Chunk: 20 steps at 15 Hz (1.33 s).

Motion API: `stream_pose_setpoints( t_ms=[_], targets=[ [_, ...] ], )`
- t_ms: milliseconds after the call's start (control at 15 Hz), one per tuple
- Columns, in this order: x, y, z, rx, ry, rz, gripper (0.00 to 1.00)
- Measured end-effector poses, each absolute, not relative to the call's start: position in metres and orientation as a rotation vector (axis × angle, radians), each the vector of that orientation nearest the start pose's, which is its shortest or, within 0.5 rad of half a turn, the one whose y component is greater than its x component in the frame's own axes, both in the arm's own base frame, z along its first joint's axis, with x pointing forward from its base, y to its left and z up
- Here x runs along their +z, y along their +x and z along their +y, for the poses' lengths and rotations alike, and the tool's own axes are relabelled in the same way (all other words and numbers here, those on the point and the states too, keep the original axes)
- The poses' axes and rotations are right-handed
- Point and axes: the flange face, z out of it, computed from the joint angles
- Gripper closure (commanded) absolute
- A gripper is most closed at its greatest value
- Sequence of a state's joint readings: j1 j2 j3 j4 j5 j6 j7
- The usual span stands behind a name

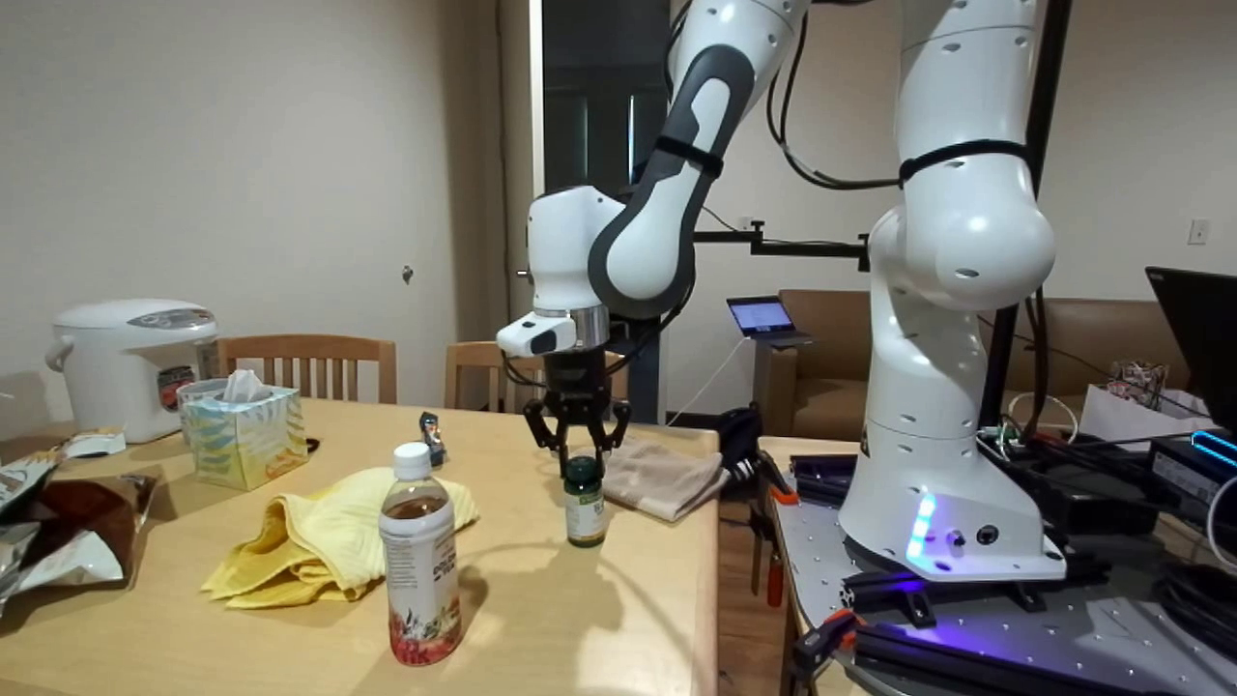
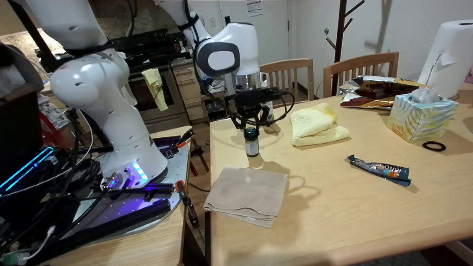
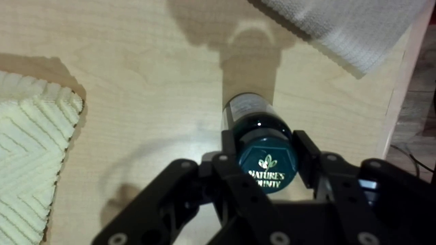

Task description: Move the smaller bottle to the left and shift the bigger bottle to the right near the smaller one

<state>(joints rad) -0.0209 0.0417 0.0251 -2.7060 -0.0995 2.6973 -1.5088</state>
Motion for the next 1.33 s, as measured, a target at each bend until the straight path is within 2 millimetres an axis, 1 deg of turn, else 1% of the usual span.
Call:
stream_pose_setpoints(
  t_ms=[67,133,200,400,533,933,1133,1333],
  targets=[
    [0.211,0.401,0.005,-0.100,2.176,2.271,0.30],
    [0.211,0.402,0.005,-0.099,2.170,2.277,0.28],
    [0.211,0.402,0.005,-0.098,2.169,2.278,0.23],
    [0.211,0.402,0.005,-0.087,2.197,2.262,0.05],
    [0.212,0.402,0.004,-0.083,2.205,2.256,0.00],
    [0.217,0.404,0.004,-0.061,2.223,2.234,0.00],
    [0.231,0.410,0.002,-0.001,2.272,2.168,0.00],
    [0.254,0.418,-0.001,0.089,2.364,2.050,0.00]
  ],
)
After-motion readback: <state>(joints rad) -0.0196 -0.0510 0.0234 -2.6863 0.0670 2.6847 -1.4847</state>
